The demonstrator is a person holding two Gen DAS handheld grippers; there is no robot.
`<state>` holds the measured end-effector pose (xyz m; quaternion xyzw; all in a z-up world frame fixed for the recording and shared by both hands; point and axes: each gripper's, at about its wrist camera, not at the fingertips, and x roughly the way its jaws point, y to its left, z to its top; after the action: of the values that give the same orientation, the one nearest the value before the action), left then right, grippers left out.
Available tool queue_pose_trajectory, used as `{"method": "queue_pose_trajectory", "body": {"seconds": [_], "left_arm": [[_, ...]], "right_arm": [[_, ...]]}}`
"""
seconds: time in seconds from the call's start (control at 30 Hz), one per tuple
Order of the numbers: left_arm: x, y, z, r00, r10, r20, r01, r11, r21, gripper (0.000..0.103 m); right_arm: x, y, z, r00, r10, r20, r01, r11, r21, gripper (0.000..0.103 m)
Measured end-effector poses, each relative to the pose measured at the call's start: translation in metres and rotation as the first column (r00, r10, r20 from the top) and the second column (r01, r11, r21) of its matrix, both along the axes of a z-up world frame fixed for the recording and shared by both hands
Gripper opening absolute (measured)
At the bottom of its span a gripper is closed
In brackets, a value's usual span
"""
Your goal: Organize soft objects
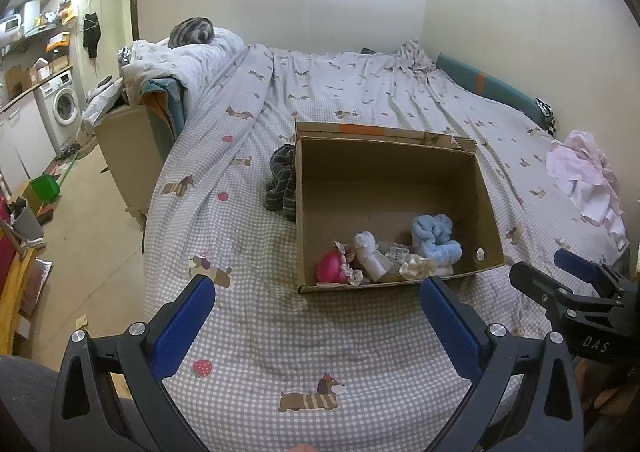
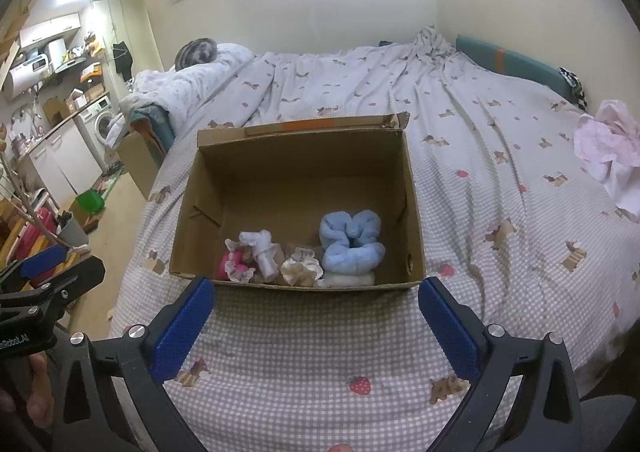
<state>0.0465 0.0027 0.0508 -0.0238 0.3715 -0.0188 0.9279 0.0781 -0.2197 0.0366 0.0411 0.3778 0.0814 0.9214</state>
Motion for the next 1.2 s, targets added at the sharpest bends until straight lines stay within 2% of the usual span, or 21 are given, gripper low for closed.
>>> {"method": "queue_pose_trajectory", "body": {"seconds": [1.2], "left_arm": [[0.0015, 0.0004, -0.0075, 1.0, 0.006, -0.016, -0.006, 1.0, -0.006, 0.102]], "right_arm": [[0.0, -0.0001, -0.002, 1.0, -0.001, -0.007, 0.001, 1.0, -0.014, 0.103]]}}
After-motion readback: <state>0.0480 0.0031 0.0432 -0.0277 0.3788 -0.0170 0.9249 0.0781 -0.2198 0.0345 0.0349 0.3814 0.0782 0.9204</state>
